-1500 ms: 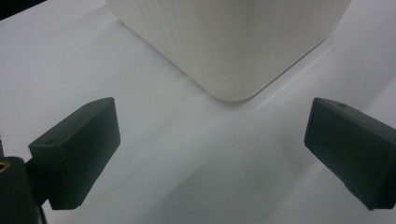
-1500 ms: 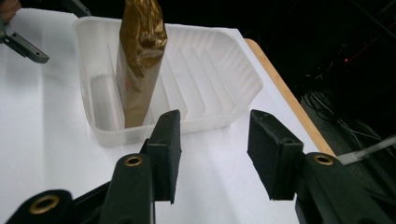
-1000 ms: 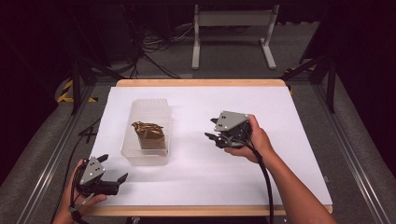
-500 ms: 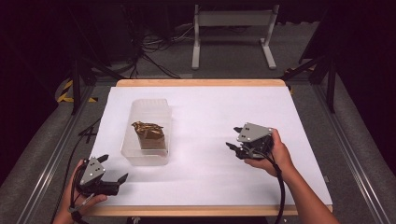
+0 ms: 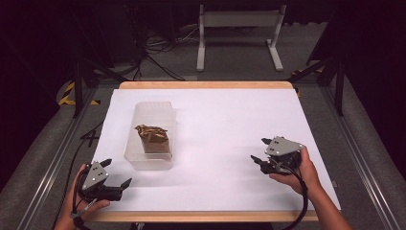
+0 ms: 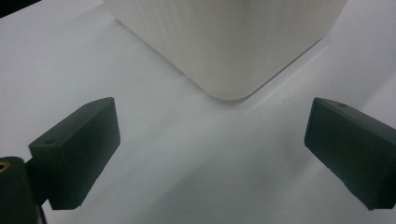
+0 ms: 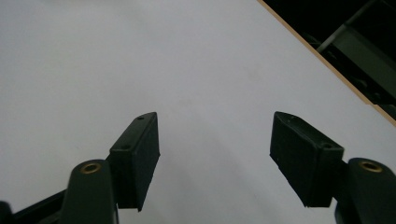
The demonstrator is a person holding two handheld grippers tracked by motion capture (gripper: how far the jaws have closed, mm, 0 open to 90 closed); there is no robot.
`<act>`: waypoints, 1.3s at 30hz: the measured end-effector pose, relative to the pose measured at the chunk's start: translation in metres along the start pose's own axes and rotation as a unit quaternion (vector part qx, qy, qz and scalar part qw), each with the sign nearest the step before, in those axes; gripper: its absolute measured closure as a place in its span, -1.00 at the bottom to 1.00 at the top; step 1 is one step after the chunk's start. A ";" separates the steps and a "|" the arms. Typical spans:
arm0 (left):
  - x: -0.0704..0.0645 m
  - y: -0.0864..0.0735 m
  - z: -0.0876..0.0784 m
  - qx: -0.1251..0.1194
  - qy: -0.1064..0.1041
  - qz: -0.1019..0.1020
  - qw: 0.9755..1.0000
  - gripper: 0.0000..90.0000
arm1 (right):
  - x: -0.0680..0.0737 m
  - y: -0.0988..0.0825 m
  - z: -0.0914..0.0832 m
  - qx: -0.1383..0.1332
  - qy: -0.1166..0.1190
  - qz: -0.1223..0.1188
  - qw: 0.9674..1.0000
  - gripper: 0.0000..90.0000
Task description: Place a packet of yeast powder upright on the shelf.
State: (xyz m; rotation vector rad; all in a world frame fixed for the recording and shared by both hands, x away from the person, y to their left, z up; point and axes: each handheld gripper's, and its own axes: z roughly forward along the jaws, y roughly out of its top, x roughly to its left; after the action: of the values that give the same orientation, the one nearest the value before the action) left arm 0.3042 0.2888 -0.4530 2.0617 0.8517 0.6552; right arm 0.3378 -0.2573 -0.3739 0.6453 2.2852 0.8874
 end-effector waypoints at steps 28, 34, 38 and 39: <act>0.004 0.003 0.003 -0.009 -0.005 -0.007 1.000 -0.90 | -0.010 -0.120 -0.044 -0.009 -0.074 0.137 0.988 -0.67; 0.006 0.005 0.004 -0.013 -0.006 -0.009 1.000 -0.90 | -0.007 -0.134 -0.056 -0.036 -0.092 0.165 0.981 -0.73; 0.006 0.004 0.004 -0.014 -0.007 -0.013 1.000 -0.91 | -0.005 -0.143 -0.065 -0.051 -0.106 0.185 0.976 -0.75; 0.007 0.004 0.004 -0.012 -0.005 -0.012 1.000 -0.91 | -0.004 -0.145 -0.067 -0.055 -0.107 0.193 0.974 -0.75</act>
State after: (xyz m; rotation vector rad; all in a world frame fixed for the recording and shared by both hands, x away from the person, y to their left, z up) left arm 0.3128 0.2898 -0.4506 2.0285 0.8559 0.6385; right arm 0.2635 -0.3846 -0.4369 1.1033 1.9344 1.0558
